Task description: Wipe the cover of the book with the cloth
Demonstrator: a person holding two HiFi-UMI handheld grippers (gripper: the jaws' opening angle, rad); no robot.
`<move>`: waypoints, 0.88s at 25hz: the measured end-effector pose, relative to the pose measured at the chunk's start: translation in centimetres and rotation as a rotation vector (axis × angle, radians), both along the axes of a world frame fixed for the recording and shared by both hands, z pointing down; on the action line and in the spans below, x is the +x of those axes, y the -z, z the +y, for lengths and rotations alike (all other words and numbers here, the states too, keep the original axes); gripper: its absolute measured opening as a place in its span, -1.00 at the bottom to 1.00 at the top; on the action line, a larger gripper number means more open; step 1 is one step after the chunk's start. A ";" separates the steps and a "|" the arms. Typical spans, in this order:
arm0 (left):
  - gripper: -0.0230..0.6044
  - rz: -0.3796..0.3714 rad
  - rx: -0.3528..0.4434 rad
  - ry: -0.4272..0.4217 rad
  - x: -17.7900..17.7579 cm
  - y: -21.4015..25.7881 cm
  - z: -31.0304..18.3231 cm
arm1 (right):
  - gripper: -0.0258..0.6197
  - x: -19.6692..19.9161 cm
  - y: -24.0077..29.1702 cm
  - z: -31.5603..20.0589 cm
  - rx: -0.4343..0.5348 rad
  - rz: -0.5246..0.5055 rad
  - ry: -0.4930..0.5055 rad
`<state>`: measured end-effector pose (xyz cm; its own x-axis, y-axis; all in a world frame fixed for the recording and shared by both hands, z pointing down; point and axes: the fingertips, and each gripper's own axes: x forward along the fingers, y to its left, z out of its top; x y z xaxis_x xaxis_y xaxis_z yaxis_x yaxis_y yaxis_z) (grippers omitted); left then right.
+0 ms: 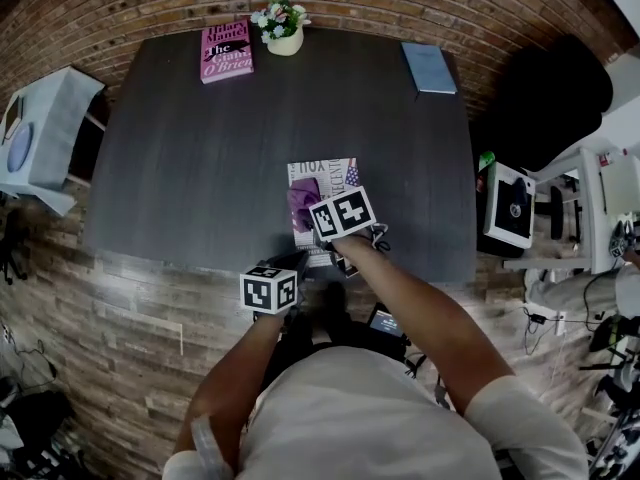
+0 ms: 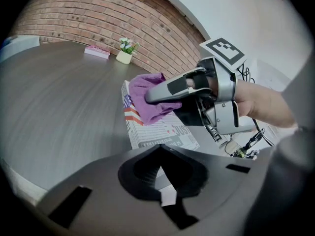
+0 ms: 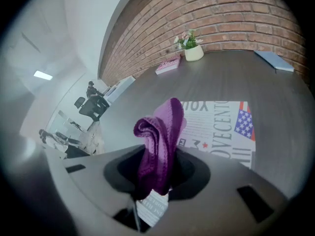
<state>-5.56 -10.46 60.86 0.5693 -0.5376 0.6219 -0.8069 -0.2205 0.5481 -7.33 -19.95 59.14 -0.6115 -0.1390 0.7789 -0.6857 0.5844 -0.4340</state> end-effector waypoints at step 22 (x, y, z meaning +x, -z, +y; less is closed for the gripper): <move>-0.91 -0.028 -0.003 0.011 -0.2 -0.1 0.0 | -0.53 7.6 -1.3 -1.2 0.012 0.068 -0.103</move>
<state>-5.75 -10.45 61.00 0.5462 -0.5415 0.6391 -0.8240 -0.2100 0.5263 0.23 -21.15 60.43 -0.5395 -0.2079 0.8159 -0.7698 0.5144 -0.3779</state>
